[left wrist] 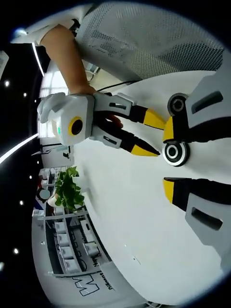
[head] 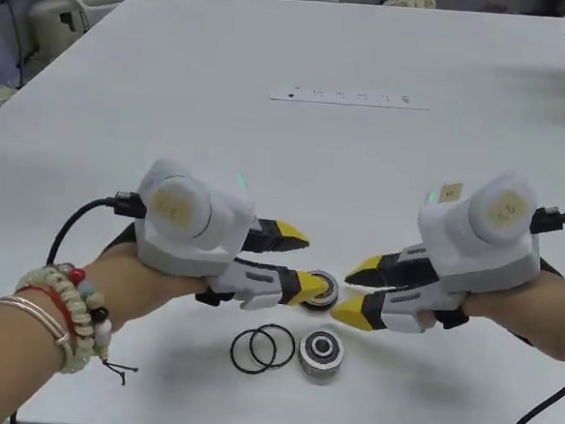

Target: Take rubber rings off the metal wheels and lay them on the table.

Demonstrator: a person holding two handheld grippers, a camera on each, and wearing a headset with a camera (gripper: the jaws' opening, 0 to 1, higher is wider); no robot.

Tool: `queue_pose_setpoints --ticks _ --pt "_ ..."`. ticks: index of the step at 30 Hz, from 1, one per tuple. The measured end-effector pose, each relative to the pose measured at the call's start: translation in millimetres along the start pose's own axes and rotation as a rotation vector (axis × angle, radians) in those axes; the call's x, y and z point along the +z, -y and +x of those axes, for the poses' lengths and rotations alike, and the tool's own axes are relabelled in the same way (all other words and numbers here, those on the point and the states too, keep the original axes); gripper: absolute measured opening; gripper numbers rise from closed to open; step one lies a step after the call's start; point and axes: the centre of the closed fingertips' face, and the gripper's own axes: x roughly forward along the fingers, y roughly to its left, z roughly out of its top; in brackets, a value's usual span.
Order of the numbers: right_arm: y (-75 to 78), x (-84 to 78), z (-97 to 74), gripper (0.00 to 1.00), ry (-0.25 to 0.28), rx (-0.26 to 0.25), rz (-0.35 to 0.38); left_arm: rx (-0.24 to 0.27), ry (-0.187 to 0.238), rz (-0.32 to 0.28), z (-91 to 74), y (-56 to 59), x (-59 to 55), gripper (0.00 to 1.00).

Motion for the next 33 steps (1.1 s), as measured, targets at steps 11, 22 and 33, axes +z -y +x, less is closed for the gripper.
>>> queue_pose_setpoints --ticks 11,22,33 --pt "-1.6 0.9 1.1 0.24 0.003 -0.001 0.002 -0.022 -0.034 -0.017 6.8 8.1 -8.8 0.17" --pt "-5.1 5.6 4.9 0.24 0.021 0.003 -0.007 -0.036 -0.025 -0.021 6.5 10.7 -9.1 0.08" --pt "-6.6 9.7 9.7 0.22 0.036 -0.006 -0.036 -0.044 -0.023 -0.018 5.2 13.2 -8.9 0.08"
